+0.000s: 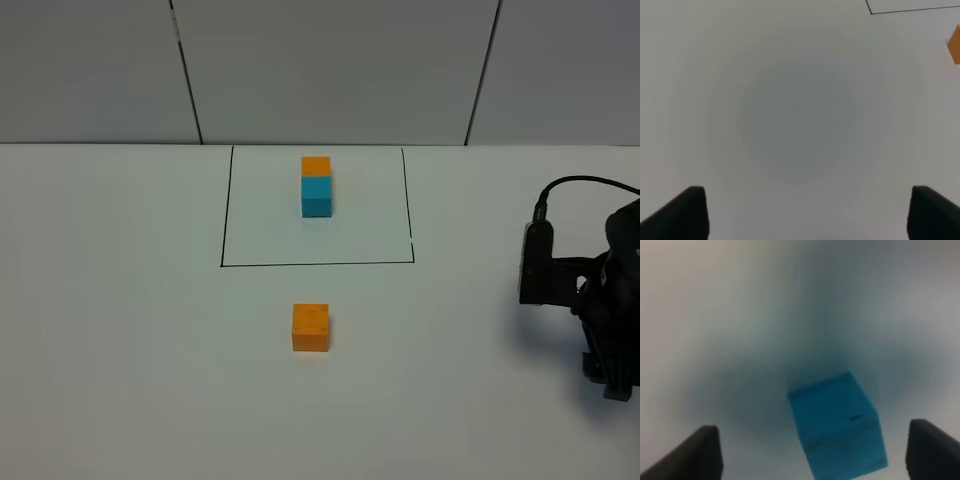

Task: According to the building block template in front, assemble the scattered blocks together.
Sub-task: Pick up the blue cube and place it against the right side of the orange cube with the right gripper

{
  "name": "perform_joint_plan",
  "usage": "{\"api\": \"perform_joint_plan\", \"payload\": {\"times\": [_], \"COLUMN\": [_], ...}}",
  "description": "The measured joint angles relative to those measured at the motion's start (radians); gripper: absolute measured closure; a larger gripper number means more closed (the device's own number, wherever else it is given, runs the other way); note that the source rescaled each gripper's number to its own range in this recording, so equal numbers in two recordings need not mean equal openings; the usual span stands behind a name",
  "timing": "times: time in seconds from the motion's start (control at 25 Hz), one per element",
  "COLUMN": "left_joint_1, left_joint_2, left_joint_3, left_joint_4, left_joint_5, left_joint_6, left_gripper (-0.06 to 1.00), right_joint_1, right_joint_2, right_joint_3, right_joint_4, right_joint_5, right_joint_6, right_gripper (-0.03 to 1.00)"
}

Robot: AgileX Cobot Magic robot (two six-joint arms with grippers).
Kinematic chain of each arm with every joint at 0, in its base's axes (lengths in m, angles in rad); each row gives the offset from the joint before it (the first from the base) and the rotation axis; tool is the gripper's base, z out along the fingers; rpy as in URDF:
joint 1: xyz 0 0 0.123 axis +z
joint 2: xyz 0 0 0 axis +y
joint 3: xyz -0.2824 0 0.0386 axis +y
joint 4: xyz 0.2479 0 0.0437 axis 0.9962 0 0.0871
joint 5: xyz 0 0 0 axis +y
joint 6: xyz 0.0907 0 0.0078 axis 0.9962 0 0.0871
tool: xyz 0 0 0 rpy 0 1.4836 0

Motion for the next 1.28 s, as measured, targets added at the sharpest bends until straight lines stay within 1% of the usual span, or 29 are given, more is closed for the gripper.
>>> {"api": "perform_joint_plan", "payload": {"times": [0.12,0.24,0.32,0.52,0.6,0.8,1.08,1.28], "left_joint_1": [0.000,0.000,0.000,0.000,0.000,0.000,0.000,0.000], "left_joint_2": [0.000,0.000,0.000,0.000,0.000,0.000,0.000,0.000], "left_joint_3": [0.000,0.000,0.000,0.000,0.000,0.000,0.000,0.000], "left_joint_4": [0.000,0.000,0.000,0.000,0.000,0.000,0.000,0.000], "left_joint_5": [0.000,0.000,0.000,0.000,0.000,0.000,0.000,0.000], "left_joint_6": [0.000,0.000,0.000,0.000,0.000,0.000,0.000,0.000], "left_gripper": [0.14,0.14,0.14,0.14,0.14,0.14,0.14,0.14], "right_joint_1": [-0.010,-0.035,-0.046,-0.089,-0.102,-0.125,-0.140,-0.156], "right_joint_2": [0.011,0.024,0.032,0.056,0.062,0.062,0.094,0.120], "right_joint_3": [0.000,0.000,0.000,0.000,0.000,0.000,0.000,0.000], "right_joint_4": [-0.054,-0.071,-0.064,-0.006,-0.005,-0.023,-0.025,-0.022], "right_joint_5": [0.005,0.007,0.007,0.000,-0.005,-0.034,-0.121,-0.135], "right_joint_6": [-0.003,-0.017,-0.051,-0.175,-0.198,-0.210,-0.214,-0.215], "right_gripper": [-0.03,-0.03,-0.03,-0.03,-0.03,-0.03,0.00,0.04]}}
